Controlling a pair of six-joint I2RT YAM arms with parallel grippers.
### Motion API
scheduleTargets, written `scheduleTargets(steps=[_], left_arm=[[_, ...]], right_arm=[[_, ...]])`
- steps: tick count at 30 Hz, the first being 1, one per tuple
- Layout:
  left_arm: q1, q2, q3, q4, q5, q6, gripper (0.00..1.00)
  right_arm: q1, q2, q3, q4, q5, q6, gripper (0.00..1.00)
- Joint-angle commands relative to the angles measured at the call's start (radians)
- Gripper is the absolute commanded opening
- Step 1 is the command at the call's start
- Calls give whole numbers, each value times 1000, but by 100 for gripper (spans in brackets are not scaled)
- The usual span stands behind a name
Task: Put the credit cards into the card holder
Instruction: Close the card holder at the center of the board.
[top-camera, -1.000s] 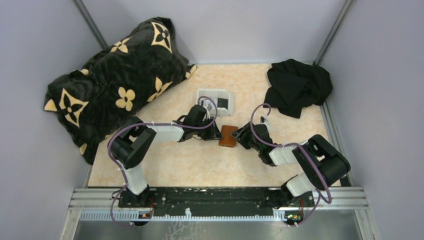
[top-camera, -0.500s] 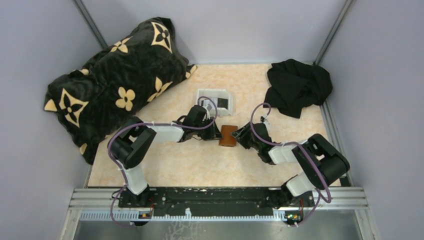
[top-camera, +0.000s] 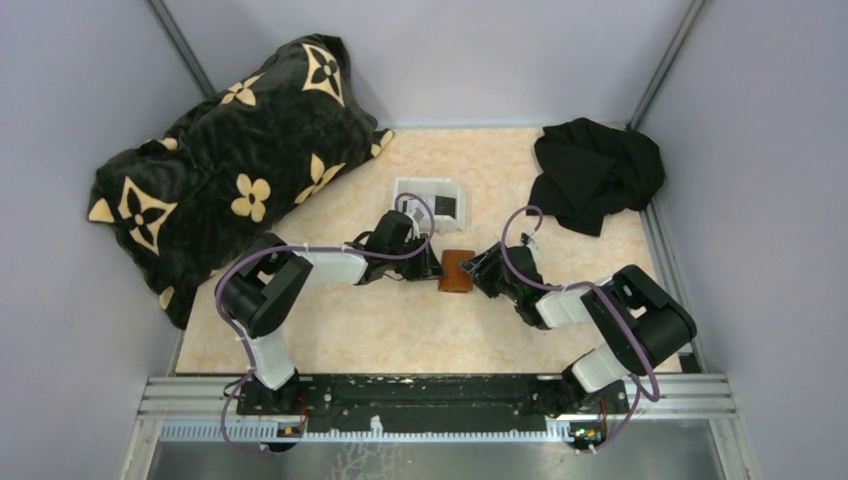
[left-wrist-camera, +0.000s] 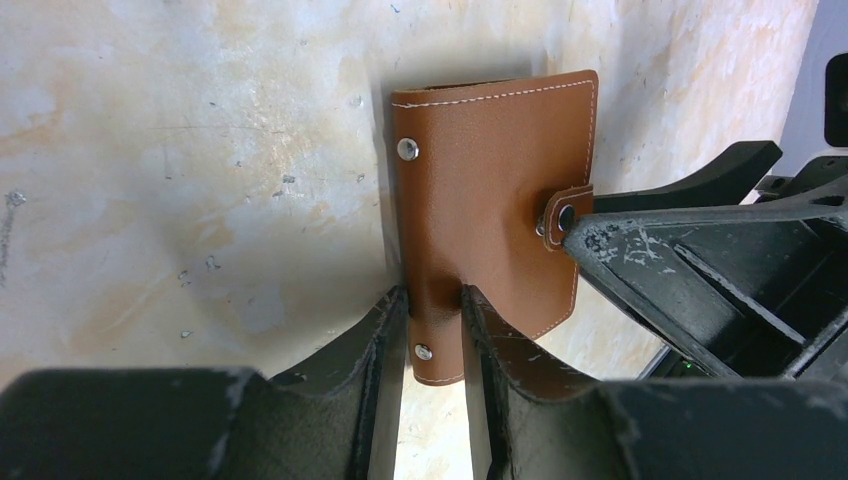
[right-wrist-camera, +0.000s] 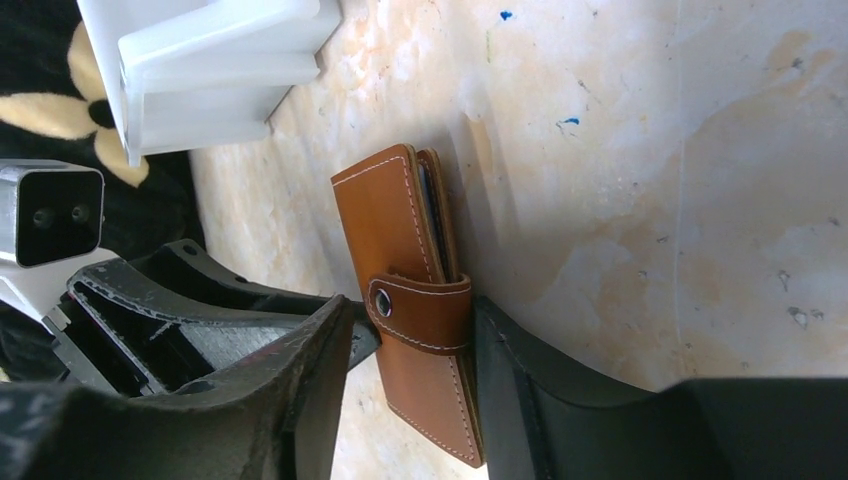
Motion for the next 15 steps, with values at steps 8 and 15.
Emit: scheduleTargets(steps=[8,15], left_arm=[[-2,71,-74,-133,-105,14,34],[-2,92,-90,-134,-103,3,34]], right_arm=[[-1,-65,-37,-170,51,57,49],[-2,-43,-42,-146,55,68,46]])
